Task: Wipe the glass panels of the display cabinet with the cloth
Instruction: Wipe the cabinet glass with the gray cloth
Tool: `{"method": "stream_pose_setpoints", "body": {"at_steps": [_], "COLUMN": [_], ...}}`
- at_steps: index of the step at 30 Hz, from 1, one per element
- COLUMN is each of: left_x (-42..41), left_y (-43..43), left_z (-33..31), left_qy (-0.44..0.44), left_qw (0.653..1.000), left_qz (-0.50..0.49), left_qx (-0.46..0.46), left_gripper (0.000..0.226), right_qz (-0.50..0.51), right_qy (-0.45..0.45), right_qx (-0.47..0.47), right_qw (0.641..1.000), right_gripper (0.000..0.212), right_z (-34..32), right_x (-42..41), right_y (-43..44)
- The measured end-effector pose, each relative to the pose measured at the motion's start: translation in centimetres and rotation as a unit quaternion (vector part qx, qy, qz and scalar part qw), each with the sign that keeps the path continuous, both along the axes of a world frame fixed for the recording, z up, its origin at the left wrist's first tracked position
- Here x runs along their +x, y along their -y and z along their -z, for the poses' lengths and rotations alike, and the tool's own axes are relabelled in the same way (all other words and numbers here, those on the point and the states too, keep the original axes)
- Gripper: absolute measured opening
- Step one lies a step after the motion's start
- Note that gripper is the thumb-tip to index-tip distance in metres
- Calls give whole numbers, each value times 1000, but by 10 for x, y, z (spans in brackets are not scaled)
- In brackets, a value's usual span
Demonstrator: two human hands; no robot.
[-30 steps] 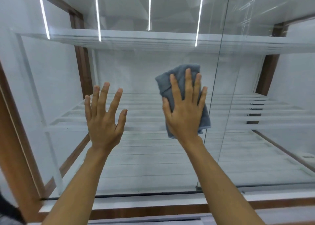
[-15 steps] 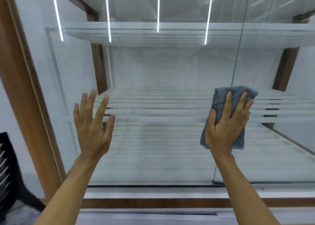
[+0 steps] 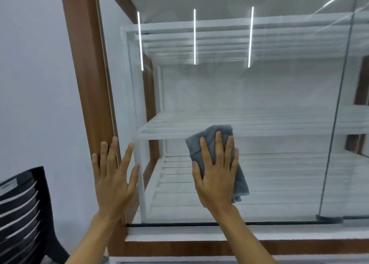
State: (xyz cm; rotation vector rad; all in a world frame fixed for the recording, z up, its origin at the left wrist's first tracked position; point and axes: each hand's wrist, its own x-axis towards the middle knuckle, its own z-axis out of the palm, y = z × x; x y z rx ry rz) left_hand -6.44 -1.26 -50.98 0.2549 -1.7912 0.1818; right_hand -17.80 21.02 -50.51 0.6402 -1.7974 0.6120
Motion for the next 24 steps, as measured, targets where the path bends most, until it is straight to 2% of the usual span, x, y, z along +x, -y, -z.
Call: {"method": "stream_pose_setpoints", "body": {"at_steps": [7, 19, 24], "left_x": [-4, -7, -6], "left_y": [-2, 7, 9], "left_z": [4, 7, 6], "left_qy": [-35, -78, -84], "left_qw": [999, 997, 996], "left_qz": [-7, 8, 9], "left_qx": [-12, -4, -13], "left_gripper": [54, 55, 56], "right_qz": [-17, -9, -13], "right_qy": [-24, -59, -82], "right_qx": [-29, -54, -18], "right_qw": [999, 997, 996], "right_gripper": [67, 65, 65], "right_z": [-13, -11, -19], "right_x": [24, 18, 33], "right_y": [63, 78, 112]}}
